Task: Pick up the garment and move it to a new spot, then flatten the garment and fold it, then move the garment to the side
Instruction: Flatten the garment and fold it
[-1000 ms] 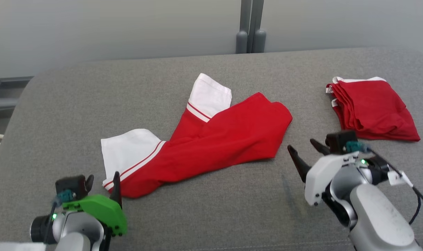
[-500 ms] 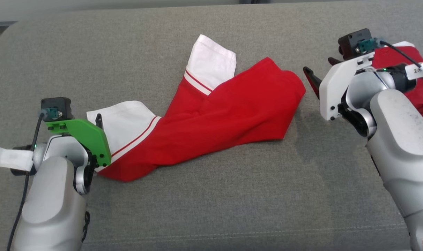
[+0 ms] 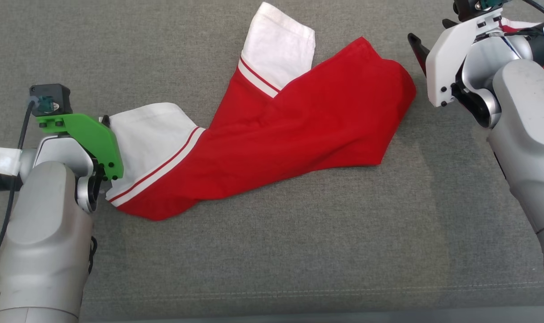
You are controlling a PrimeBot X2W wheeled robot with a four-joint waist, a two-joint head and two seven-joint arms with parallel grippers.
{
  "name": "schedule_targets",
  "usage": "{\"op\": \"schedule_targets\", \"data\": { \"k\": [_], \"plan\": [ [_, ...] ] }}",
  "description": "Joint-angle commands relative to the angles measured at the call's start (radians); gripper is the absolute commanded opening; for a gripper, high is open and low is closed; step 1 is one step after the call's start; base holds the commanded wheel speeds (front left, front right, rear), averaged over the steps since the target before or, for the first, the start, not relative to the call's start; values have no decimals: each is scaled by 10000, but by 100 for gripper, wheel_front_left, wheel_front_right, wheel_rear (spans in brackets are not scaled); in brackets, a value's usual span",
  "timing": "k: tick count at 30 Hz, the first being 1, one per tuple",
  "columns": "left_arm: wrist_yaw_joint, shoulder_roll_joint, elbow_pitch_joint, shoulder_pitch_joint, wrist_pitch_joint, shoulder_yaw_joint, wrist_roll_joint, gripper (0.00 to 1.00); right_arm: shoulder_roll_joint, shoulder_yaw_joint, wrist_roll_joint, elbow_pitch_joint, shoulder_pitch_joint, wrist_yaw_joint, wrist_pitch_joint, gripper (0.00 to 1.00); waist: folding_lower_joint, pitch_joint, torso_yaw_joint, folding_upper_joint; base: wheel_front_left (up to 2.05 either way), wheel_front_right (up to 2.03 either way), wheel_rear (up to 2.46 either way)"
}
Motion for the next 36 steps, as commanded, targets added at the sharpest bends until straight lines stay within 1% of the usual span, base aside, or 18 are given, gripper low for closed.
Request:
{"op": "schedule_targets", "data": {
  "k": [1, 4, 5, 6, 7, 8, 9, 11, 12, 14, 19, 20, 22, 23, 25, 26, 28, 36],
  "plan": [
    [18, -22, 114, -224, -69, -50, -28, 100, -53, 70, 97, 168, -202, -5, -108, 100, -1, 232, 130, 0, 0, 0, 0],
    [-106, -85, 415, -446, -88, -184, 11, 100, -33, 226, 112, 458, -480, -5, -236, 100, -1, 324, 209, 0, 0, 0, 0],
    [-120, -117, 540, -473, -53, -234, 25, 97, -14, 275, 144, 543, -544, -5, -273, 100, -1, 340, 226, 0, 0, 0, 0],
    [-128, -175, 675, -496, 15, -281, 18, 85, -3, 318, 187, 632, -606, -5, -310, 100, -1, 356, 249, 0, 0, 0, 0],
    [-166, -242, 774, -522, 45, -312, -31, 77, -10, 374, 218, 707, -652, -5, -344, 100, -1, 367, 277, 0, 0, 0, 0],
    [-192, -307, 853, -545, 56, -346, -57, 76, -38, 421, 249, 769, -700, -6, -361, 100, -1, 377, 313, 0, 0, 0, 0],
    [-223, -435, 984, -608, 77, -430, -86, 77, -85, 510, 335, 886, -783, -5, -407, 100, -1, 385, 374, 0, 0, 0, 0],
    [-294, -552, 1043, -662, 18, -505, -114, 85, -135, 593, 429, 985, -856, -5, -446, 100, -1, 385, 426, 0, 0, 0, 0],
    [-301, -586, 1050, -686, -47, -522, -128, 91, -161, 628, 456, 1030, -880, -5, -473, 100, -1, 378, 447, 0, 0, 0, 0],
    [-268, -621, 1061, -744, -187, -561, -105, 99, -220, 706, 537, 1118, -902, -5, -528, 100, -1, 357, 488, 0, 0, 0, 0],
    [-397, -770, 1081, -852, -242, -692, -177, 100, -321, 857, 675, 1329, -946, -5, -641, 100, -1, 314, 563, 0, 0, 0, 0],
    [-415, -783, 1095, -870, -249, -712, -198, 96, -326, 881, 697, 1373, -963, -5, -684, 100, -1, 311, 574, 0, 0, 0, 0],
    [-492, -807, 1142, -885, -285, -772, -213, 83, -282, 931, 714, 1462, -1007, -5, -730, 100, -1, 322, 575, 0, 0, 0, 0],
    [-512, -817, 1192, -883, -256, -806, -208, 73, -237, 960, 706, 1514, -1018, -5, -781, 100, -1, 335, 566, 0, 0, 0, 0],
    [-526, -822, 1331, -903, -217, -847, -215, 44, -136, 1041, 712, 1611, -1019, -5, -837, 100, -1, 379, 543, 0, 0, 0, 0],
    [-520, -834, 1372, -933, -258, -854, -220, 33, -110, 1053, 712, 1654, -1024, -5, -892, 100, -1, 404, 535, 0, 0, 0, 0],
    [-483, -834, 1435, -988, -350, -877, -192, 0, -61, 1019, 724, 1743, -1025, -5, -1085, 100, -1, 445, 533, 0, 0, 0, 0],
    [-520, -982, 1751, -1074, -465, -1004, -274, 0, 144, 979, 848, 2220, -923, -5, -1373, 100, -1, 484, 639, 0, 0, 0, 0]
  ]
}}
